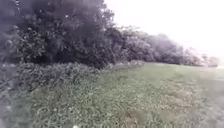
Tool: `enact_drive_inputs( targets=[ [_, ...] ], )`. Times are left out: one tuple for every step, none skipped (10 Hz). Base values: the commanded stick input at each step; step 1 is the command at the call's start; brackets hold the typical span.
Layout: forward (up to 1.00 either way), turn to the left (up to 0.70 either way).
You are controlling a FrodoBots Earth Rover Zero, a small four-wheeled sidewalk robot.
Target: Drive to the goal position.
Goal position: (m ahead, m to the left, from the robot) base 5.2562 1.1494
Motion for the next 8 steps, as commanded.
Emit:
enact_drive_inputs(
  targets=[
    [0.00, -0.70],
    [0.00, -0.70],
    [0.00, -0.70],
    [0.00, -0.70],
    [0.00, -0.59],
    [0.00, -0.41],
    [0.00, -0.10],
    [0.00, 0.00]
  ],
)
